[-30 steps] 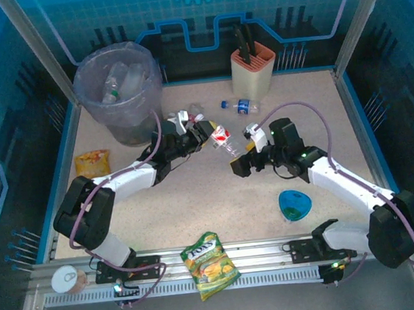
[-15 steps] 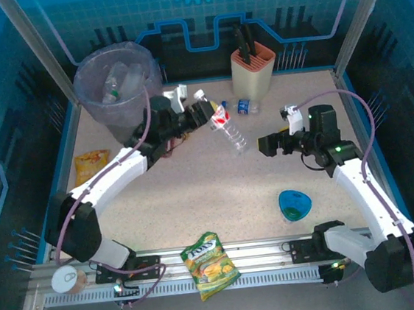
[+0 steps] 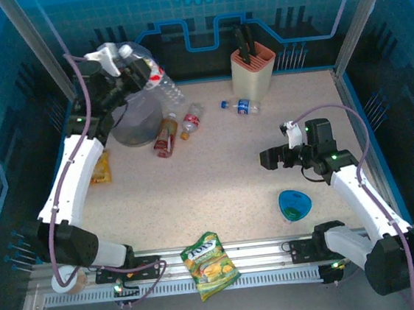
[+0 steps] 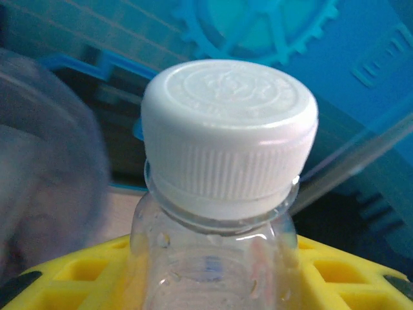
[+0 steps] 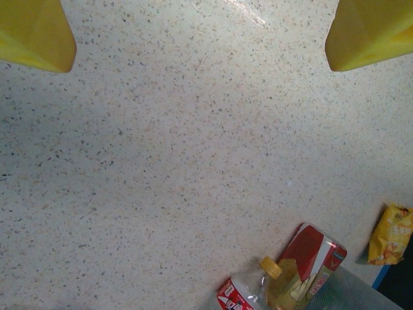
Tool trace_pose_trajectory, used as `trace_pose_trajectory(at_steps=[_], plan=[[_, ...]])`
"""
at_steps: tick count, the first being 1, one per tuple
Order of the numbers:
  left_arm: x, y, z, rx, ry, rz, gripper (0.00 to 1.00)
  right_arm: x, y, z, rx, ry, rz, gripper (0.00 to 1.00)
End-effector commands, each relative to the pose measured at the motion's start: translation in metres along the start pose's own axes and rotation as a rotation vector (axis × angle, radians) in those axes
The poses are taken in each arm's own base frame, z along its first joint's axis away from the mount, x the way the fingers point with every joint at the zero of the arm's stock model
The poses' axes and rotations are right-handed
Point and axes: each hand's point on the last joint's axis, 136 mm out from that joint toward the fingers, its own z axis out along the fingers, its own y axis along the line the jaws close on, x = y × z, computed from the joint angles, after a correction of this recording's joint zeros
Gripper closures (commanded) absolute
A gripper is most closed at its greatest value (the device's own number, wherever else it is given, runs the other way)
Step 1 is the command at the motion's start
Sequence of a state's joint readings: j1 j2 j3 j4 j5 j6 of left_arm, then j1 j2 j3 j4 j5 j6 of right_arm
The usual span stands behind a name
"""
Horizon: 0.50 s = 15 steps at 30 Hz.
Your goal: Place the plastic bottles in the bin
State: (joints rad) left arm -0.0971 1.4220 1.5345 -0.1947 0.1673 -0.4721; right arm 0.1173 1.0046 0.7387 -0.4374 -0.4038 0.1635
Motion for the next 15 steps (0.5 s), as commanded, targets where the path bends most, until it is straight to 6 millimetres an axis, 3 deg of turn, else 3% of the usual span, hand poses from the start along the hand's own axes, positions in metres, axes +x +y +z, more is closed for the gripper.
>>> trace_pose_trajectory(at_steps=[1,9,15], plan=[[-0.04,0.017,-0.025,-0.08,-0.116,0.058,0.54,0.006,-0.004,-0.005,0.02,0.004,-0.012,0.0],[-0.089,0.067,-0.038,-0.25,-0.227,0.092,0.55,0.01,-0.008,0.0,0.025,0.019,-0.011,0.0],[-0.111,0.086,-0.038,-0.317,-0.262,0.129,0.56,0.014,-0.012,0.002,0.042,0.032,-0.015,0.0]])
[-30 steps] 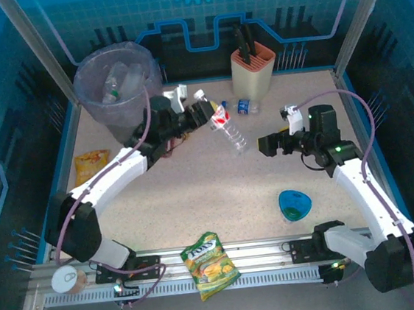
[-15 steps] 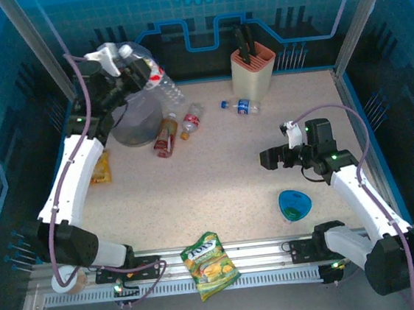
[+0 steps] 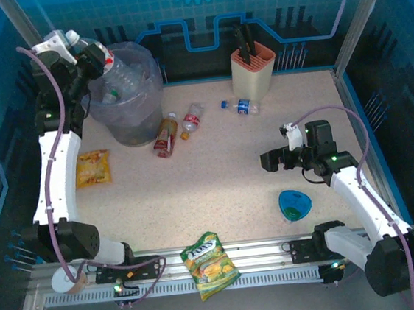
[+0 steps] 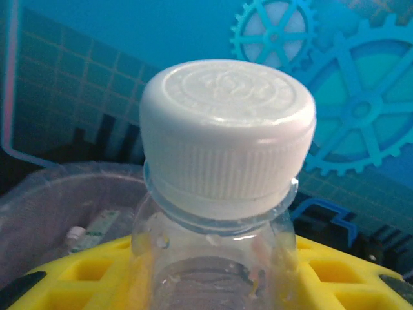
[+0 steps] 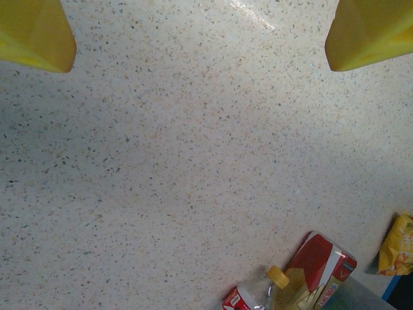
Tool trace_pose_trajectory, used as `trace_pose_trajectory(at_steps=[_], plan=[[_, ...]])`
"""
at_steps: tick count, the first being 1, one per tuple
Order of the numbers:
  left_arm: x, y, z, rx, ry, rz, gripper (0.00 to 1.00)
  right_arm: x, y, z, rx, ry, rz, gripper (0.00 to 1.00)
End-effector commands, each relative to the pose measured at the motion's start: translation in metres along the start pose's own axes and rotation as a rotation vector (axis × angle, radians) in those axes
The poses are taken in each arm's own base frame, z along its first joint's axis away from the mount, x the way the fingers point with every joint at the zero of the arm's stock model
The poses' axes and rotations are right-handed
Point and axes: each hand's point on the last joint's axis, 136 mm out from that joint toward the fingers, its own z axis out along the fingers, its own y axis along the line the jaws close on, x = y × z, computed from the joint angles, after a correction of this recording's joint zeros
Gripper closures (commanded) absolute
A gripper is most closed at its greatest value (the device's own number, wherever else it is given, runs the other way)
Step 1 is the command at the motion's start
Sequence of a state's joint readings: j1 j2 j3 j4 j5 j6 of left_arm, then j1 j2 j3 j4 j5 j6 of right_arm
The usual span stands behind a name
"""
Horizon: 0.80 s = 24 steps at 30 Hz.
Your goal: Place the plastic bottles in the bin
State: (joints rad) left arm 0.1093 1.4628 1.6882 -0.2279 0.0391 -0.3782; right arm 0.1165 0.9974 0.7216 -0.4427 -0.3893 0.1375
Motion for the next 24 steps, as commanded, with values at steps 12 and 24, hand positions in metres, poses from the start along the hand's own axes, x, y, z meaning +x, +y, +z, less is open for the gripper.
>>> trace_pose_trajectory(at_steps=[12,24], plan=[[0.04,0.049,0.069,-0.172,0.346,0.272,0.55,0.009,-0.015,0.008,0.04,0.033,0.032,0.0],[0.117,0.077,0.087,-0.228,0.659,0.533,0.58,0.001,-0.015,0.023,0.026,0.05,0.067,0.0]])
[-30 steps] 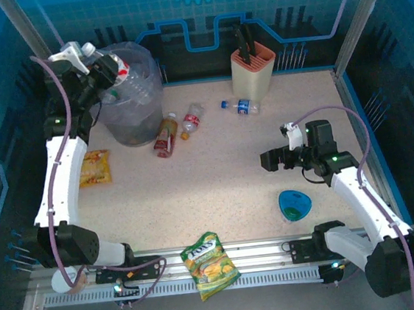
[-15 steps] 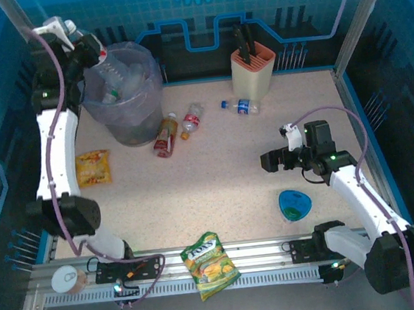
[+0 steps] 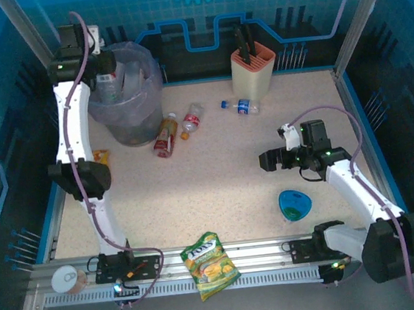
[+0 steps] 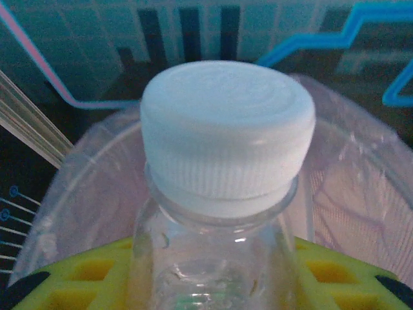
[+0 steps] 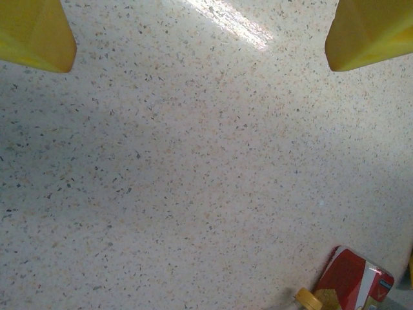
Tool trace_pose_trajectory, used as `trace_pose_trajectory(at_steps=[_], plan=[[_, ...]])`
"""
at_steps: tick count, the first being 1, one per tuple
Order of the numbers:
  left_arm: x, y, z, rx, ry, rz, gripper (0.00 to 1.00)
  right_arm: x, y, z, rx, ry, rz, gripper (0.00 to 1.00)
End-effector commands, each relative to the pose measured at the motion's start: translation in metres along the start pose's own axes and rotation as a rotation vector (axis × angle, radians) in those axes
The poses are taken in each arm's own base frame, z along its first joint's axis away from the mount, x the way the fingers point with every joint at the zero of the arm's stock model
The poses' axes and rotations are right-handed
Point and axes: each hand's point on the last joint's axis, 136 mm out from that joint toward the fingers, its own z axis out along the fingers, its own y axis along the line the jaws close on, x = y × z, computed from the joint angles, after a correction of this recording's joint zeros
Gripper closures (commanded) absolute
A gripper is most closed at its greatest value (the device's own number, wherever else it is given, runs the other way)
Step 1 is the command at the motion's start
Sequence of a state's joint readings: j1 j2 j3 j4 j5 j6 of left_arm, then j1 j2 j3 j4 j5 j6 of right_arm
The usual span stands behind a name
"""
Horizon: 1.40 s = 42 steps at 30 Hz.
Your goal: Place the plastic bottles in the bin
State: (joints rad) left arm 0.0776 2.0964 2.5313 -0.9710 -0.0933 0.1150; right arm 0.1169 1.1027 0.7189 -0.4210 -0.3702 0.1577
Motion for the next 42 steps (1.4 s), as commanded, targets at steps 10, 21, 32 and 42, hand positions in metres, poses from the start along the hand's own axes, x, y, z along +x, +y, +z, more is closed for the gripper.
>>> trace_pose_trajectory(at_steps=[10,21,32,42], plan=[[0.083,-0.02,0.046,0.113,0.313,0.097,0.56,-0.014,0.011,0.016,0.0,0.017,-0.024,0.0],[0.105,-0.026,0.072,0.163,0.378,0.021,0.34,-0.015,0.022,0.027,-0.021,0.027,-0.037,0.0],[0.047,-0.034,0.018,0.212,0.184,0.009,0.04,-0.026,0.033,0.032,-0.036,0.003,-0.08,0.0],[0.001,-0.053,-0.034,0.325,-0.019,-0.052,0.01,-0.025,0.036,0.033,-0.035,0.01,-0.081,0.0]])
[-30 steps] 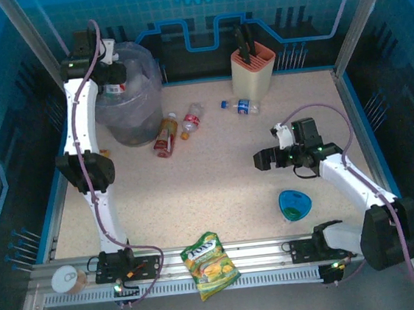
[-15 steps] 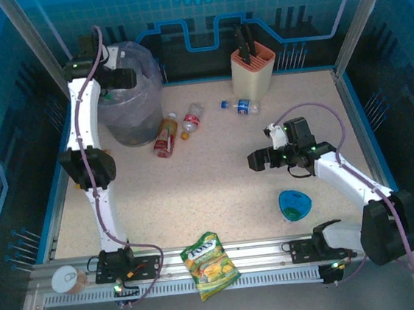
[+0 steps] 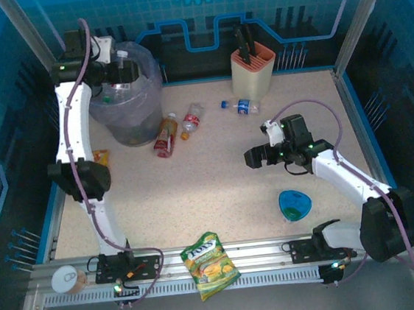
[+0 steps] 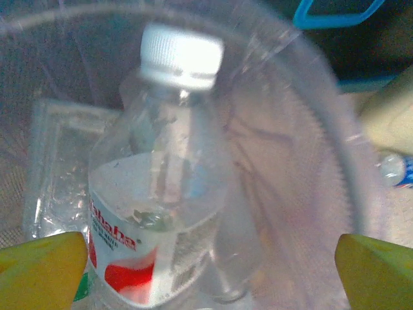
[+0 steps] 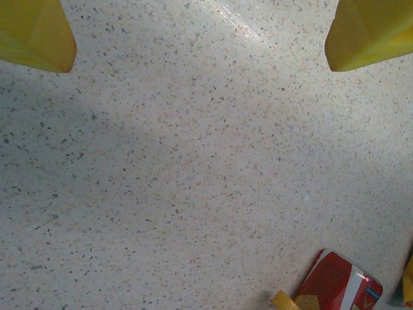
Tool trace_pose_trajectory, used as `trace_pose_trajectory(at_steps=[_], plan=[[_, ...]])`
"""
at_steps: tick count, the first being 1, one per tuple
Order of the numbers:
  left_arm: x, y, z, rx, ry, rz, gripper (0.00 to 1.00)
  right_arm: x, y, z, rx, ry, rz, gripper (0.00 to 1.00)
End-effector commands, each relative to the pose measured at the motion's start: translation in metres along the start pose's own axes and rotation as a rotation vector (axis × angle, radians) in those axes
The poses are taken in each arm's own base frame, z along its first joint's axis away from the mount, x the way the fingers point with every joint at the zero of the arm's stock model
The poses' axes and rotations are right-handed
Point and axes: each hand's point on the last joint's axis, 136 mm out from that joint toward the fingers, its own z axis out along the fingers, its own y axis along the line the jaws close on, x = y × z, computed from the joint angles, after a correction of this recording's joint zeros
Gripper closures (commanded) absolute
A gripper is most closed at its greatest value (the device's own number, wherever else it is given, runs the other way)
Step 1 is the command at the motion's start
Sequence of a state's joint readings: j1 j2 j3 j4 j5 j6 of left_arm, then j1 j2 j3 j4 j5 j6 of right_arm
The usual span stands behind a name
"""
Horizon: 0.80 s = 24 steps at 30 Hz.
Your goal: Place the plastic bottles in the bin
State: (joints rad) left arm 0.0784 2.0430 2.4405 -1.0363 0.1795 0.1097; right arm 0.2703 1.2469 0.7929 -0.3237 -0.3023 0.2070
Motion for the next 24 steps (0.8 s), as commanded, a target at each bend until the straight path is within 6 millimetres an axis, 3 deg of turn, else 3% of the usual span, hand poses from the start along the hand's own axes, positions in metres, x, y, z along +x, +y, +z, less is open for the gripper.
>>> trace_pose_trajectory(at_steps=[1,9,14,21,24], plan=[[-0.026,-0.01,-0.017,0.049,-0.127,-0.023,0.02,-0.009,0.007,-0.001,-0.007,-0.017,-0.012,0.0],[-0.009,-0.001,0.037,0.076,-0.061,-0.12,0.17,-0.005,0.01,-0.005,0.002,-0.011,-0.019,0.0],[0.001,-0.022,0.059,0.158,-0.016,-0.124,0.27,-0.005,0.009,-0.004,0.006,-0.016,-0.023,0.0],[0.003,-0.035,0.055,0.208,-0.019,-0.127,0.27,-0.029,0.012,-0.001,0.002,-0.048,-0.078,0.0],[-0.002,-0.04,0.046,0.221,-0.036,-0.133,0.25,-0.051,0.012,0.001,0.016,-0.072,-0.135,0.0]])
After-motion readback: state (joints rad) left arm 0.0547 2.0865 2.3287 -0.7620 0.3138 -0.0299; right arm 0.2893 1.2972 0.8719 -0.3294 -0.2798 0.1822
